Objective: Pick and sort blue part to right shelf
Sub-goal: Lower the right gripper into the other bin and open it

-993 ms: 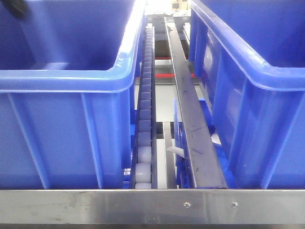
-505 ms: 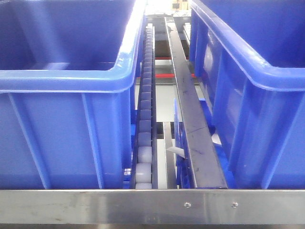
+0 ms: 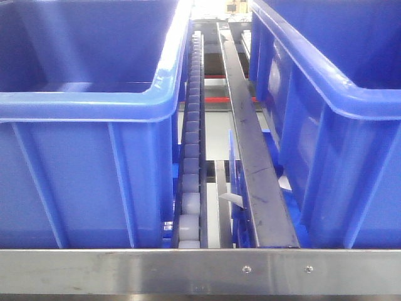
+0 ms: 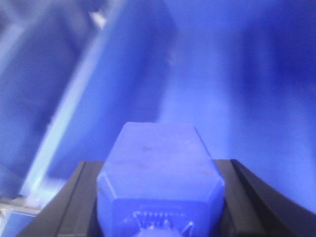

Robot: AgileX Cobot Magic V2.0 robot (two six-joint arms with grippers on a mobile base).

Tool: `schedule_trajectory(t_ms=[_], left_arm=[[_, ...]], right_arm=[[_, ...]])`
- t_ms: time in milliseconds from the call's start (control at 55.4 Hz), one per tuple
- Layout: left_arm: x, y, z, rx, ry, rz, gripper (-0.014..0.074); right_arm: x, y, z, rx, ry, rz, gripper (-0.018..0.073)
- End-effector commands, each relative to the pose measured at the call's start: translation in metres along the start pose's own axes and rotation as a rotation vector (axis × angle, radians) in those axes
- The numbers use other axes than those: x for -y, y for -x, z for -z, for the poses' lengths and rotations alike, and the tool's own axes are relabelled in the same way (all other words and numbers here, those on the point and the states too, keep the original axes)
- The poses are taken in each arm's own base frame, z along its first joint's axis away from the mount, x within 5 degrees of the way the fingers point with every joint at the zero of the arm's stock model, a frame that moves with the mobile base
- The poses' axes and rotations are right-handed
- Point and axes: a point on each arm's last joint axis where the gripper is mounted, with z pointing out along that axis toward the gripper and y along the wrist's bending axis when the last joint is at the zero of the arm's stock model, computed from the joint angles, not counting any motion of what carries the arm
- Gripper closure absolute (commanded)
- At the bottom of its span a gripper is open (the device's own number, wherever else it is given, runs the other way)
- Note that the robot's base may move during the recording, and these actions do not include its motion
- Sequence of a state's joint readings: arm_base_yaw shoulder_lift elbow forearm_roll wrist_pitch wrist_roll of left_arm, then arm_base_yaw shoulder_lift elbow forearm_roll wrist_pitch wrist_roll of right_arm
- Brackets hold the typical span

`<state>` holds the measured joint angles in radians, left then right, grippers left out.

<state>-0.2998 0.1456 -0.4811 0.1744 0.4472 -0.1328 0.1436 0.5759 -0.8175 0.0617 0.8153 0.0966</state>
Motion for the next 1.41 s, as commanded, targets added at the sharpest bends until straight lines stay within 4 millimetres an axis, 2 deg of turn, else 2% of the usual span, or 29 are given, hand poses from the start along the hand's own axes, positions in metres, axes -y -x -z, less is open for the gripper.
schedule_trajectory(t_ms=[0, 54, 108, 217, 289, 433, 542, 740, 848, 921, 1047, 1137, 1282, 1390], left_arm=[[0.000, 0.014, 0.002, 0.090, -0.004, 0.006, 0.0472], [0.000, 0.013, 0.002, 0.077, -0.002, 0.006, 0.0472], [0.000, 0.012, 0.002, 0.069, -0.001, 0.006, 0.0472], [0.000, 0.011, 0.002, 0.059, 0.001, 0.006, 0.0472], [0.000, 0.011, 0.002, 0.057, 0.001, 0.006, 0.0472], [0.000, 0.011, 0.002, 0.057, 0.001, 0.006, 0.0472], [0.000, 0.011, 0.002, 0.057, 0.001, 0.006, 0.0472], [0.000, 0.011, 0.002, 0.057, 0.001, 0.006, 0.0472], [0.000, 0.011, 0.002, 0.057, 0.001, 0.006, 0.0472], [0.000, 0.011, 0.002, 0.057, 0.001, 0.006, 0.0472], [0.000, 0.011, 0.002, 0.057, 0.001, 0.006, 0.0472], [0.000, 0.011, 0.002, 0.057, 0.001, 0.006, 0.0472], [0.000, 0.011, 0.002, 0.057, 0.001, 0.006, 0.0472], [0.000, 0.011, 0.002, 0.057, 0.001, 0.006, 0.0472]], right_arm=[[0.002, 0.042, -0.013, -0.010, -0.076, -0.014, 0.0391], [0.002, 0.058, -0.026, -0.083, -0.112, -0.010, 0.0391], [0.003, 0.070, -0.047, -0.169, -0.139, -0.001, 0.0391], [0.004, 0.087, -0.091, -0.299, -0.157, 0.023, 0.0391], [0.005, 0.091, -0.122, -0.352, -0.160, 0.042, 0.0391], [0.008, 0.088, -0.180, -0.415, -0.165, 0.065, 0.0391], [0.013, 0.075, -0.219, -0.463, -0.175, 0.081, 0.0391], [0.018, 0.056, -0.259, -0.522, -0.181, 0.096, 0.0391], [0.019, 0.049, -0.270, -0.550, -0.183, 0.096, 0.0386], [0.020, 0.046, -0.273, -0.561, -0.184, 0.096, 0.0336], [0.021, 0.044, -0.274, -0.576, -0.192, 0.106, 0.0065], [0.022, 0.044, -0.272, -0.581, -0.202, 0.120, -0.0052], [0.022, 0.046, -0.268, -0.585, -0.207, 0.123, -0.0039], [0.019, 0.055, -0.253, -0.528, -0.199, 0.124, -0.0038]])
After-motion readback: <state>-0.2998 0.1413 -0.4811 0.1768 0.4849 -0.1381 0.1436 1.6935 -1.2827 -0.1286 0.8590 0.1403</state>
